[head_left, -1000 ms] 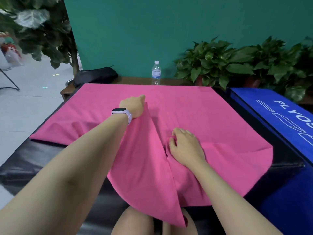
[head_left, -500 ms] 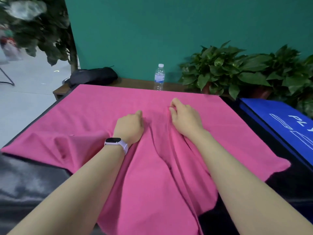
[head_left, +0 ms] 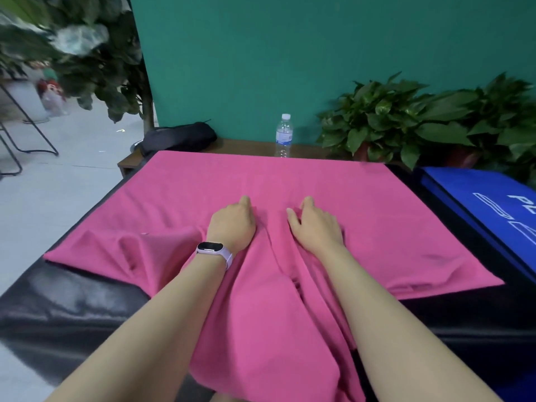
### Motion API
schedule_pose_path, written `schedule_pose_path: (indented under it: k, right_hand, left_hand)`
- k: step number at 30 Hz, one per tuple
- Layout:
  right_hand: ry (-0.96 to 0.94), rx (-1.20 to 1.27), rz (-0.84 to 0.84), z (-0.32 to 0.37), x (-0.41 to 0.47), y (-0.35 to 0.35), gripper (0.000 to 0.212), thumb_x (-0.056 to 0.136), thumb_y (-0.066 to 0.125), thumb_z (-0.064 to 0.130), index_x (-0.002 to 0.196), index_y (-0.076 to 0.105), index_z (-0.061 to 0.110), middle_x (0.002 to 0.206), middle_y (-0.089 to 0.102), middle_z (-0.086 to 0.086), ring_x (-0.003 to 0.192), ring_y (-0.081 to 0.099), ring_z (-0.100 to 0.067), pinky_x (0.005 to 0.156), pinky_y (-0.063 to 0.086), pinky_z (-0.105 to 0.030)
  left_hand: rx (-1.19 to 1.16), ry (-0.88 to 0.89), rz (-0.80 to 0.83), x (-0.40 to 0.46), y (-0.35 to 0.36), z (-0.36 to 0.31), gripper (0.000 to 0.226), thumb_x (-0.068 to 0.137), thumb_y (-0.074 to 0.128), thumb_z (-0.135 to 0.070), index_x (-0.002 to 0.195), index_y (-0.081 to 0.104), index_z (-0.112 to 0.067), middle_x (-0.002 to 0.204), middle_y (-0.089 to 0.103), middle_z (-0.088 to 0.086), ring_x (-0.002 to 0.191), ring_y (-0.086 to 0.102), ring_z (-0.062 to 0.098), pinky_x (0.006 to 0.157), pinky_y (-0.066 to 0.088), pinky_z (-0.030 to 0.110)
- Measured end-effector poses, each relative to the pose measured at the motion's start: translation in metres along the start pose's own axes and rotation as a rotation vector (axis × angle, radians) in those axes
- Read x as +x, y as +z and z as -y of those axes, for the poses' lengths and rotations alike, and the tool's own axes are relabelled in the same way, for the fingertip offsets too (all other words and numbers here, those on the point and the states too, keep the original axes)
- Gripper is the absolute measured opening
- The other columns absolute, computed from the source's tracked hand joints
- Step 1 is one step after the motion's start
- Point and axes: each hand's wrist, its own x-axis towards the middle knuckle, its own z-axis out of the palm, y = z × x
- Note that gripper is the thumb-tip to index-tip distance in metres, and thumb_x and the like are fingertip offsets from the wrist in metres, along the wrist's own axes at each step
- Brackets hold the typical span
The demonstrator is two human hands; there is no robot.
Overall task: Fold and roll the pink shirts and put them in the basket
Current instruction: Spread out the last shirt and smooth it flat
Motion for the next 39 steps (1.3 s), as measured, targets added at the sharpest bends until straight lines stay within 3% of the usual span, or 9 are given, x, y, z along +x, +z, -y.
schedule_pose_path:
  k: [10,15,20,23,27,30,33,35,39]
  right_hand:
    - [-0.003,-0.025,0.065,0.014,-0.107,-0.043,0.028,0.101,0.037,0.040,0.101,0.051,0.015,0.096,0.070,-0.011,0.089,0.066,-0.036,0.071,0.039,-0.042]
    - [-0.053,-0.051,0.035,0.023,-0.159,-0.048,0.036,0.097,0.037,0.043,0.116,0.052,0.018,0.104,0.068,-0.006,0.096,0.065,-0.032,0.078,0.046,-0.041]
    - [-0.048,-0.130,0.130,0.028,-0.154,-0.057,0.039,0.096,0.041,0.040,0.123,0.054,0.015,0.110,0.071,-0.013,0.101,0.066,-0.036,0.082,0.048,-0.042]
    - [0.035,-0.036,0.173,0.027,-0.146,-0.062,0.039,0.096,0.042,0.044,0.117,0.064,0.020,0.115,0.071,-0.011,0.108,0.065,-0.036,0.087,0.047,-0.040]
    - [0.103,0.099,0.252,0.023,-0.143,-0.070,0.031,0.093,0.042,0.036,0.071,0.055,0.017,0.092,0.069,-0.010,0.092,0.063,-0.036,0.071,0.038,-0.037]
    - [0.173,0.197,0.240,0.019,-0.141,-0.075,0.033,0.091,0.047,0.034,0.068,0.053,0.011,0.068,0.058,-0.004,0.076,0.057,-0.032,0.065,0.037,-0.036]
    - [0.228,0.321,0.154,0.015,-0.142,-0.073,0.037,0.089,0.055,0.034,0.060,0.046,0.013,0.053,0.043,0.001,0.062,0.048,-0.024,0.057,0.033,-0.035]
    - [0.231,0.387,0.143,0.011,-0.139,-0.070,0.039,0.089,0.059,0.030,0.057,0.043,0.015,0.049,0.037,0.005,0.058,0.041,-0.020,0.056,0.031,-0.035]
    - [0.195,0.505,0.174,0.003,-0.133,-0.070,0.040,0.096,0.062,0.026,0.060,0.048,0.016,0.055,0.039,0.005,0.058,0.037,-0.016,0.060,0.030,-0.034]
  left_hand:
    - [-0.018,0.030,0.005,-0.109,-0.040,-0.024,0.009,0.097,0.038,-0.019,0.091,0.034,-0.015,0.062,0.040,-0.001,0.059,0.038,0.034,0.055,0.027,0.039]
    - [0.014,-0.004,-0.003,-0.151,-0.052,-0.030,0.008,0.096,0.039,-0.014,0.089,0.037,-0.013,0.062,0.042,-0.001,0.055,0.037,0.029,0.052,0.018,0.038]
    - [0.077,-0.005,0.072,-0.151,-0.060,-0.040,0.008,0.096,0.038,-0.009,0.090,0.034,-0.013,0.073,0.051,0.005,0.065,0.041,0.031,0.063,0.024,0.037]
    - [0.037,-0.122,0.019,-0.150,-0.056,-0.041,0.017,0.100,0.043,-0.028,0.096,0.042,-0.011,0.094,0.062,0.010,0.082,0.054,0.034,0.071,0.033,0.040]
    - [0.105,-0.231,-0.016,-0.154,-0.052,-0.045,0.036,0.097,0.045,-0.044,0.106,0.051,-0.009,0.108,0.062,0.010,0.102,0.056,0.032,0.087,0.038,0.042]
    - [0.074,-0.296,0.015,-0.149,-0.057,-0.043,0.044,0.093,0.050,-0.048,0.109,0.051,-0.008,0.112,0.061,0.012,0.105,0.058,0.033,0.088,0.040,0.040]
    - [0.084,-0.235,0.028,-0.147,-0.062,-0.037,0.041,0.093,0.054,-0.046,0.107,0.049,-0.007,0.108,0.062,0.013,0.100,0.061,0.034,0.077,0.040,0.038]
    - [0.123,-0.127,0.036,-0.144,-0.065,-0.032,0.033,0.096,0.052,-0.040,0.103,0.052,-0.007,0.104,0.063,0.014,0.096,0.061,0.034,0.071,0.037,0.036]
    - [0.006,0.048,0.133,-0.142,-0.071,-0.024,0.035,0.102,0.048,-0.035,0.094,0.063,-0.005,0.101,0.065,0.017,0.100,0.058,0.038,0.084,0.045,0.042]
